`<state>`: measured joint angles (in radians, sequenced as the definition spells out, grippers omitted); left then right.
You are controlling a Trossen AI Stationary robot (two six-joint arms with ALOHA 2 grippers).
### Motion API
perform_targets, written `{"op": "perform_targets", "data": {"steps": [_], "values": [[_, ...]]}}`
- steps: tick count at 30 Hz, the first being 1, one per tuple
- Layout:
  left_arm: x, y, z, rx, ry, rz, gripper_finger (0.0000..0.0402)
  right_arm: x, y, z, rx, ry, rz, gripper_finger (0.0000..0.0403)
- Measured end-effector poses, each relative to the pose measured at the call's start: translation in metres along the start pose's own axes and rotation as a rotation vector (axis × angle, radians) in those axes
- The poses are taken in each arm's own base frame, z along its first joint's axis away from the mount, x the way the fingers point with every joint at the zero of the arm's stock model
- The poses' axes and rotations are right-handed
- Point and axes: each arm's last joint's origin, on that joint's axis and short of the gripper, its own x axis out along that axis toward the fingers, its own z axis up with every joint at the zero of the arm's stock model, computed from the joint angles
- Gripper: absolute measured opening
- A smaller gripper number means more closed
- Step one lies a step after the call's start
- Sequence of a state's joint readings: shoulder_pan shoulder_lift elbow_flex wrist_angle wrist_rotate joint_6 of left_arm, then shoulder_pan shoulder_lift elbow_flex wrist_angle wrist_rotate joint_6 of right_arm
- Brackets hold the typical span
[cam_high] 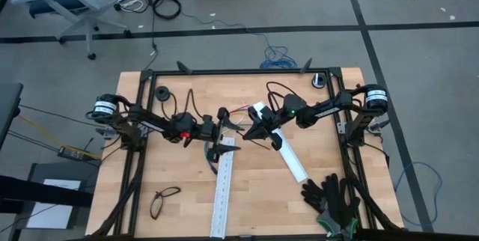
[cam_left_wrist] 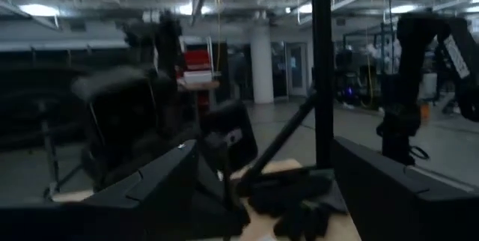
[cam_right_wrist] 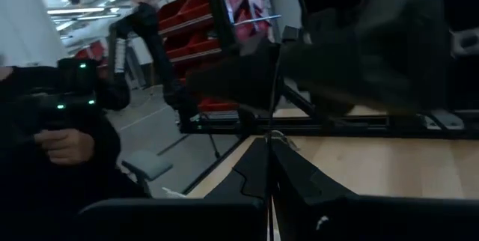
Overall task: Ziptie cables
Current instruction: Wrap the black zip tie around the object
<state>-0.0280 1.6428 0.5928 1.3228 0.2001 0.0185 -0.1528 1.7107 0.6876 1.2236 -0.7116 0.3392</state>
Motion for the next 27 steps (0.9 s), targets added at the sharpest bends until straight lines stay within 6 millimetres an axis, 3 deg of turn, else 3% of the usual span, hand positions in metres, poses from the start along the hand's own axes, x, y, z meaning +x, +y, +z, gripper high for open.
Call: {"op": "perform_targets", "data": {"steps": [5, 15, 27], "values": [[0.0020, 0.0002, 0.0007, 0.001, 0.004, -0.014, 0.0260, 0.0005, 0.0013, 0.0002, 0.012, 0.002, 0.024, 0.0000], [0.0017, 0.0016, 0.0012, 0.005, -0.001, -0.023, 0.0131, 0.0004, 0.0010, -0.0028, 0.052, 0.032, 0.036, 0.0000], [0.0013, 0.0032, 0.0002, 0.005, 0.009, -0.022, 0.0096, 0.0004, 0.0003, -0.0052, 0.070, 0.054, 0.034, 0.0000]]}}
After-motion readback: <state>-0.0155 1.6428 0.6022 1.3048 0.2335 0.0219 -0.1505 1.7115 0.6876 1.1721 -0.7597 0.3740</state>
